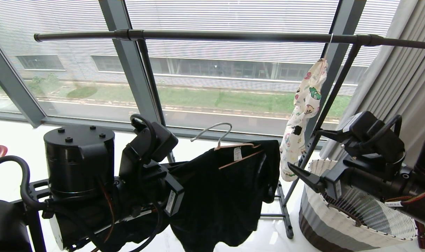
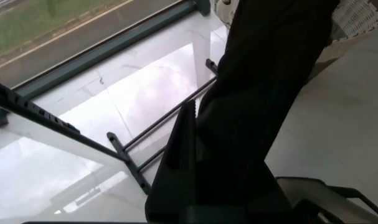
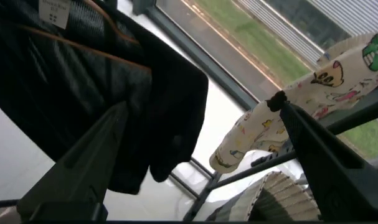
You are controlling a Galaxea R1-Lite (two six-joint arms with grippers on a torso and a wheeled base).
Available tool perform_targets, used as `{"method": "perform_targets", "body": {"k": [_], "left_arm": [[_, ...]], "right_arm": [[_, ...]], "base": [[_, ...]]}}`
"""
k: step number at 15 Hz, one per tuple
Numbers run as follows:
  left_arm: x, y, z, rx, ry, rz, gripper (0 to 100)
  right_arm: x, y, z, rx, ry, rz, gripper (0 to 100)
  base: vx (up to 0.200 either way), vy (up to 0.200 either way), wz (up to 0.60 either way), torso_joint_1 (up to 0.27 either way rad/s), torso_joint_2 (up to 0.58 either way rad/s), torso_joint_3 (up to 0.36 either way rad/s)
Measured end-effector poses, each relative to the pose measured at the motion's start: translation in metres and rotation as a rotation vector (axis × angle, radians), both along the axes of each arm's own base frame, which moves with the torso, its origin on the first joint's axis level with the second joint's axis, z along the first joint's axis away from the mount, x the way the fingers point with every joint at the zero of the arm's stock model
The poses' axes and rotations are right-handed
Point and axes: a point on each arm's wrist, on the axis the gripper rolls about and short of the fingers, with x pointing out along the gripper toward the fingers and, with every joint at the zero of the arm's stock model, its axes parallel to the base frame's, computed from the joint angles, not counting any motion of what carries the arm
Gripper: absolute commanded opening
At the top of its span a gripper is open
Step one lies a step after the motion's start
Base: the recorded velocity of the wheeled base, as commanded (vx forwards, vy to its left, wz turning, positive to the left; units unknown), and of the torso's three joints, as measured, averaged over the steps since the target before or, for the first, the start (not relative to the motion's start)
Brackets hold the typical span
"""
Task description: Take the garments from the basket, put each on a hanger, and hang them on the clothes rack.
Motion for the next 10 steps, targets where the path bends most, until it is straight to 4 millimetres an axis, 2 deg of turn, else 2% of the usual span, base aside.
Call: {"method": "perform_targets", "body": {"k": [3,5,10], "left_arm": [[-0.002,-0.004,0.001,-0.017,-0.007,-0.045,0],[-0.008,-0.01,0.001,-0.025,0.001,-0.119,0],[-0.027,-0.032,-0.001,-0.017,0.006,-0.246,0]], "right_arm": [[-0.002,0.001,0.008,-0.028,-0.008,0.034,100],[-0.004,0.001,0.013,-0.09,0.049,0.103,100],[-0.014,-0.008,0.046,-0.298,0.107,0.358,100]], "base": [[0.0,0.0,0.0,0.0,0.0,0.0],[0.0,0.0,0.0,0.0,0.0,0.0],[0.0,0.0,0.0,0.0,0.0,0.0]]}}
